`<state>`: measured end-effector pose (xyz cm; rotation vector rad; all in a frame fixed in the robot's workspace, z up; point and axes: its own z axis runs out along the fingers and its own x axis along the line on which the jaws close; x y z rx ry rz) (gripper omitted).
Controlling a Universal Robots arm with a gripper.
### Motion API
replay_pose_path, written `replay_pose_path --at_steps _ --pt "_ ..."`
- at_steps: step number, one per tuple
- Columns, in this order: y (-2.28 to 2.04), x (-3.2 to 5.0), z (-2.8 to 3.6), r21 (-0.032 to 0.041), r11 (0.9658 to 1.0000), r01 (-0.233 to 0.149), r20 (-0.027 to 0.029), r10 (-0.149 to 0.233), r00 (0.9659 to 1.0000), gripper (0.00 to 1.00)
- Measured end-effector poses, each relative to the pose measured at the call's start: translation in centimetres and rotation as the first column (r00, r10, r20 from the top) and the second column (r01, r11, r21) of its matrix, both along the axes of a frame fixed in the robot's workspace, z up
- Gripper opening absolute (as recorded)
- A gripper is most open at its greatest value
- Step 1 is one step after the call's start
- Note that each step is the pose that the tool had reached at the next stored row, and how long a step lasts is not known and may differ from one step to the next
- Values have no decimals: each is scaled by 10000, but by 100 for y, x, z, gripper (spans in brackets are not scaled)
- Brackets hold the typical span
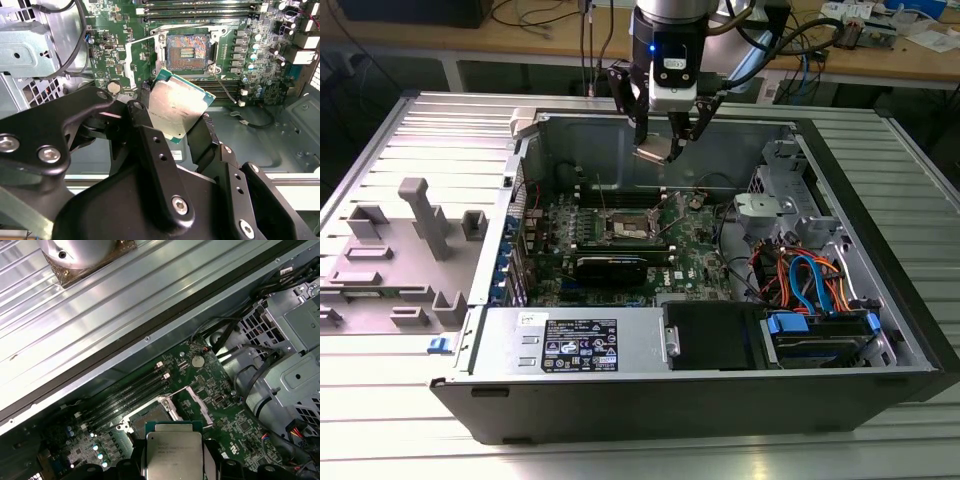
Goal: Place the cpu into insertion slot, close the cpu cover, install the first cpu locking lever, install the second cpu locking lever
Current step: 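Place the cpu into insertion slot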
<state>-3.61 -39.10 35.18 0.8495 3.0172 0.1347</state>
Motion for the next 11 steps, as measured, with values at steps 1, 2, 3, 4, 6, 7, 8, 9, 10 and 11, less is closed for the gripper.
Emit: replay_pose_path --at_steps 1,2,3,4,6,7,8,9,10,11 --pt "0 0 0 0 10000 0 0 0 10000 54" --pt "0 0 0 0 10000 3 0 -3 10000 54" --pt "0 0 0 1 10000 32 0 -32 10000 54" --pt "0 1 0 0 10000 89 0 -89 10000 54" --pt "0 0 0 -1 9996 286 0 -286 9996 54" --pt "0 0 0 -1 9991 414 0 -414 9991 54" --pt "0 0 -1 0 9987 509 0 -509 9987 54" --pt "0 0 -2 1 9981 617 1 -617 9981 54" --pt "0 0 -4 0 9977 684 0 -684 9977 54" --pt "0 -1 -6 0 9972 747 0 -747 9972 54"
